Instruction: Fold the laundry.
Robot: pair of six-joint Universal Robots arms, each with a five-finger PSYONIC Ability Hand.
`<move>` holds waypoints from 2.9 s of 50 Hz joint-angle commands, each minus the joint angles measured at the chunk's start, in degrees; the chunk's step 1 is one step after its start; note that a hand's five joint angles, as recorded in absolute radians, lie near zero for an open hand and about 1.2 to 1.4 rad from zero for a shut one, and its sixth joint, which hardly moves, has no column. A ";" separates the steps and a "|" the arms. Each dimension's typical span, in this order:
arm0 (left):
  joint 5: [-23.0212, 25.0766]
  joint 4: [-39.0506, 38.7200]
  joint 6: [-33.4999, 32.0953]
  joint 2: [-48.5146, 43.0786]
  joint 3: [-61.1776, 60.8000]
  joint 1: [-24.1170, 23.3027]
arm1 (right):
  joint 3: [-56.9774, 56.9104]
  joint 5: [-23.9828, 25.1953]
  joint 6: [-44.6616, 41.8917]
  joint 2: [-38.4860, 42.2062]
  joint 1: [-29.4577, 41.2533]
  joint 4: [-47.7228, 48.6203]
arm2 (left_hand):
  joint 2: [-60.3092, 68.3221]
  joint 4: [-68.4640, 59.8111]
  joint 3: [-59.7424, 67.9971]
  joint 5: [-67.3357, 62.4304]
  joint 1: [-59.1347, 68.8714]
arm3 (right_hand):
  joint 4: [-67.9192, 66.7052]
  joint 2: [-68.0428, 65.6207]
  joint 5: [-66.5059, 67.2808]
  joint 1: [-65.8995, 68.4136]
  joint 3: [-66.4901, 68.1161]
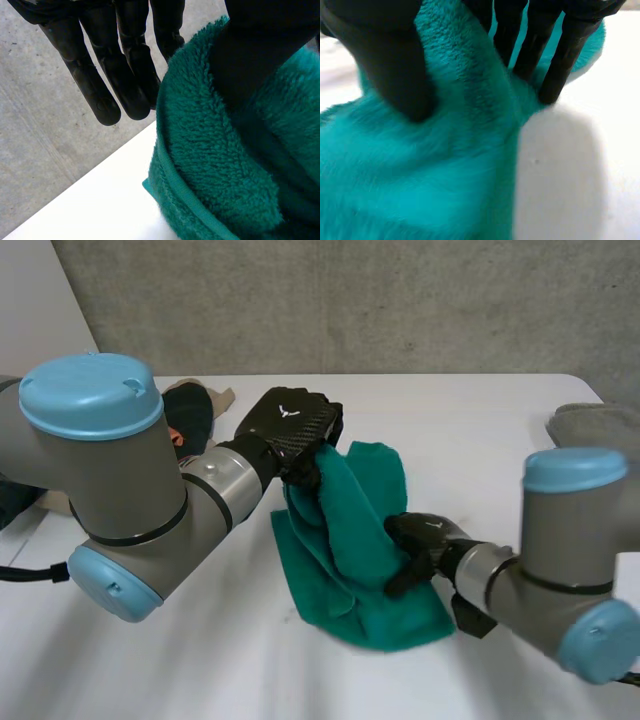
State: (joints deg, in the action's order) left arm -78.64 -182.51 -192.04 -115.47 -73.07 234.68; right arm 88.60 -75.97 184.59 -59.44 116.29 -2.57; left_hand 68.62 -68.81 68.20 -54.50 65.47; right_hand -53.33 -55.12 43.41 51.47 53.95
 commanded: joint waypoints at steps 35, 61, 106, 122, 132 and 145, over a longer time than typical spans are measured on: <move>-8.28 -0.55 -15.55 -8.28 11.44 4.20 | -15.73 -5.32 -42.91 -10.36 -11.53 -5.71 | 11.38 -11.19 11.80 -15.50 14.53 | -26.67 -24.88 26.59 28.53 26.05; -8.55 -22.80 -16.00 -0.37 -2.49 7.10 | -18.38 -5.59 -32.98 -6.05 -8.01 21.04 | 11.38 -11.19 11.80 -15.50 14.53 | -26.67 -24.88 26.59 28.53 26.05; 8.42 -19.46 -7.47 -12.94 -12.10 20.99 | -3.52 -5.06 -33.68 -1.56 -16.10 9.52 | -30.82 31.01 -30.40 26.70 -27.67 | -26.67 -24.88 26.59 28.53 26.05; 8.59 -6.98 -16.07 -22.70 1.44 19.50 | -3.52 -5.06 -33.77 0.11 -15.48 9.52 | -33.34 33.54 -32.93 29.22 -30.19 | -26.67 -24.88 26.59 28.53 26.05; 8.42 -6.80 -19.07 -24.98 4.78 19.15 | -3.52 -4.97 -33.77 0.46 -15.48 9.52 | -31.66 31.86 -31.25 27.55 -28.51 | -26.67 -24.88 26.59 28.53 26.05; 8.42 -7.07 -18.81 -28.23 11.54 17.92 | -3.17 -4.97 -33.86 1.51 -15.39 9.52 | -30.14 30.34 -29.73 26.03 -27.00 | -26.67 -24.88 26.59 28.53 26.05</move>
State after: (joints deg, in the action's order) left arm -70.24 -189.48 -211.05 -142.50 -64.31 253.16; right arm 85.30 -80.96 150.78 -58.35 100.87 6.94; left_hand 32.47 -32.70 32.42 -21.77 32.27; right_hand -68.62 -67.44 58.38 62.95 67.92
